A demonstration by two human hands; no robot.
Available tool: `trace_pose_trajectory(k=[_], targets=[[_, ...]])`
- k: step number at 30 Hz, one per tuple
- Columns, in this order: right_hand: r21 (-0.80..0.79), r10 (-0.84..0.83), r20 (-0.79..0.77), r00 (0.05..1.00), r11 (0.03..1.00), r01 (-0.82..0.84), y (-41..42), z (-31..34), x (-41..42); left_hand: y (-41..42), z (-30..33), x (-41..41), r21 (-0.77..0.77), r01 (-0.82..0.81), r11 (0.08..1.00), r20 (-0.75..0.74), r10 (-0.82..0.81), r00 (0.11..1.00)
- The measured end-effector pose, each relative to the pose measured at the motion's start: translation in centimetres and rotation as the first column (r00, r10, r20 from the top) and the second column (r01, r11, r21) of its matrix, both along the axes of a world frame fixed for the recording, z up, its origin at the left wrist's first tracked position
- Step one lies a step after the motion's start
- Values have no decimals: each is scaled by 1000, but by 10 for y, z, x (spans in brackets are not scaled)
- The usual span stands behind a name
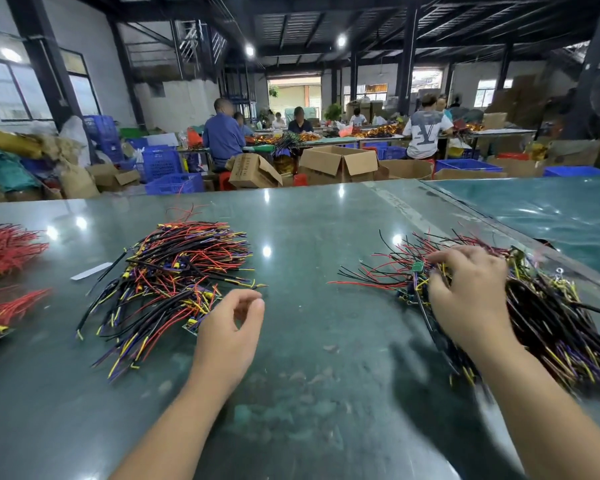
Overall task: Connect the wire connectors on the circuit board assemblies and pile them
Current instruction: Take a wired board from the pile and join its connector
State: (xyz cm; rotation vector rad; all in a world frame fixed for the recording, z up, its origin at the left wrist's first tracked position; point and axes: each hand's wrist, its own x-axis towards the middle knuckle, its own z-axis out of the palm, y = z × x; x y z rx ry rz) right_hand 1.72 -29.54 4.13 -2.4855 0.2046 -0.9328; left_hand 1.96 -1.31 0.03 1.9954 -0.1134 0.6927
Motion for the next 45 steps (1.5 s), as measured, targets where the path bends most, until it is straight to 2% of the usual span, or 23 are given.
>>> trace_pose_trajectory(k=[1, 3, 5, 7, 9, 14, 16, 18, 21, 23, 26, 29, 31, 34, 38, 43, 45], targets=[[10, 121, -7, 993, 993, -121, 14, -4, -2, 6, -3, 2, 164, -122, 979, 44, 116, 992], [-7, 310, -38, 950, 951, -310, 40, -14, -6, 19, -11, 8, 414, -300, 859, 48, 308, 950], [-35, 419, -74, 905, 906, -422, 57, -25, -9, 29, -14, 13, 586, -287, 757, -124, 434, 892], [-36, 477, -120, 871, 874, -484, 65, -33, -10, 33, -17, 15, 659, -200, 725, -251, 462, 851], [-16, 506, -150, 849, 858, -514, 69, -38, -11, 34, -18, 15, 651, -203, 732, -249, 458, 853], [14, 515, -173, 840, 854, -520, 72, -36, -13, 33, -12, 12, 514, -389, 764, -60, 485, 873], [10, 522, -177, 834, 849, -529, 74, -37, -14, 31, -10, 11, 471, -413, 779, -12, 474, 880], [6, 533, -188, 825, 841, -542, 76, -38, -15, 29, -8, 11, 381, -399, 834, 4, 430, 903], [26, 574, -215, 790, 812, -583, 80, -39, -16, 26, -1, 11, 133, -279, 951, -34, 286, 958], [97, 625, -238, 743, 777, -622, 84, -38, -18, 18, 2, 9, -58, -136, 989, -79, 131, 988], [290, 696, -234, 678, 716, -635, 91, -37, -21, 3, 3, 4, -325, 46, 944, -160, -103, 982], [464, 741, -191, 644, 646, -606, 98, -38, -23, -10, 2, 0, -560, 190, 806, -216, -364, 906], [612, 771, -113, 626, 550, -568, 104, -39, -23, -14, 1, -2, -607, 258, 751, -221, -472, 854], [779, 769, 9, 639, 395, -487, 109, -37, -25, -18, 1, -7, -591, 362, 721, -215, -574, 790], [819, 740, 86, 667, 329, -471, 107, -35, -24, -22, 0, -10, -558, 408, 722, -216, -602, 769], [834, 750, 169, 640, 238, -498, 106, -31, -25, -22, 3, -9, -680, 314, 663, -184, -569, 802], [834, 754, 208, 623, 196, -516, 105, -31, -25, -23, 4, -10, -678, 278, 681, -220, -548, 807]])
